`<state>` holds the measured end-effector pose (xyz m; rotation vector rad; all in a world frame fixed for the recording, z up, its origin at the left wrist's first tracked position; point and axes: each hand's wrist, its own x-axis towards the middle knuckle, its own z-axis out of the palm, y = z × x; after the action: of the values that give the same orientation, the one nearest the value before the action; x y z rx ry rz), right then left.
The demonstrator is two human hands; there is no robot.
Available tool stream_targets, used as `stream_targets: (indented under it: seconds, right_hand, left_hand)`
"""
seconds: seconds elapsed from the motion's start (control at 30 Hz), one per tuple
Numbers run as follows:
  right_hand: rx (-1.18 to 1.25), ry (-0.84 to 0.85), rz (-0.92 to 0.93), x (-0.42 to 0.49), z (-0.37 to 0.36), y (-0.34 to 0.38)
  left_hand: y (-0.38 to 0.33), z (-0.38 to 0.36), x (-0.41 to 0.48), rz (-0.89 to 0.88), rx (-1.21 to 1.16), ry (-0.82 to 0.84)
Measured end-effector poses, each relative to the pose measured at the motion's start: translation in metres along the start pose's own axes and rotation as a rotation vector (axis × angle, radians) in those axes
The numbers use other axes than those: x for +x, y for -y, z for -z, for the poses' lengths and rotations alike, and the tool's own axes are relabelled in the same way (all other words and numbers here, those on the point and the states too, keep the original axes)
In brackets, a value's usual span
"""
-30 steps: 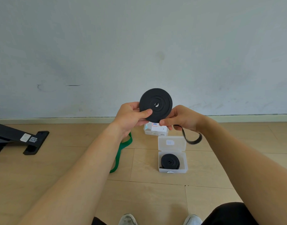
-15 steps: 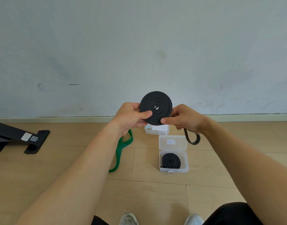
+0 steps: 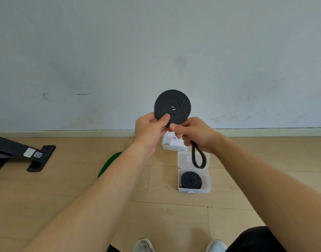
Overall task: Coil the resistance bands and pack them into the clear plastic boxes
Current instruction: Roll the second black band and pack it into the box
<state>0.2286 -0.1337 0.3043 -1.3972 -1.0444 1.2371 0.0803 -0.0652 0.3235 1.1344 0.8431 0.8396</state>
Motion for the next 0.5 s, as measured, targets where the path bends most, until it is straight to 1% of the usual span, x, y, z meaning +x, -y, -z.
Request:
stream_targets:
  seconds: [0.1, 0.2, 0.27, 0.5]
  right_hand:
    - [-0.174, 0.094, -0.039, -0.005, 0.016, 0.004]
    - [-0.25, 0.133, -0.042, -0.006, 0.027, 0.004]
    - [-0.265, 0.141, -0.04, -0.007, 0.033, 0.004]
    - [-0.204, 0.145, -0.017, -0.009, 0.036, 0.0]
  left_hand:
    - [-0.009, 0.013, 0.002, 0.014, 0.103, 0.076]
    - [-0.014, 0.021, 0.004, 0.039, 0.173, 0.147]
    - [-0.015, 0.025, 0.005, 0.069, 0.185, 0.18]
    - [-0.018, 0.029, 0.009, 0.143, 0.238, 0.272]
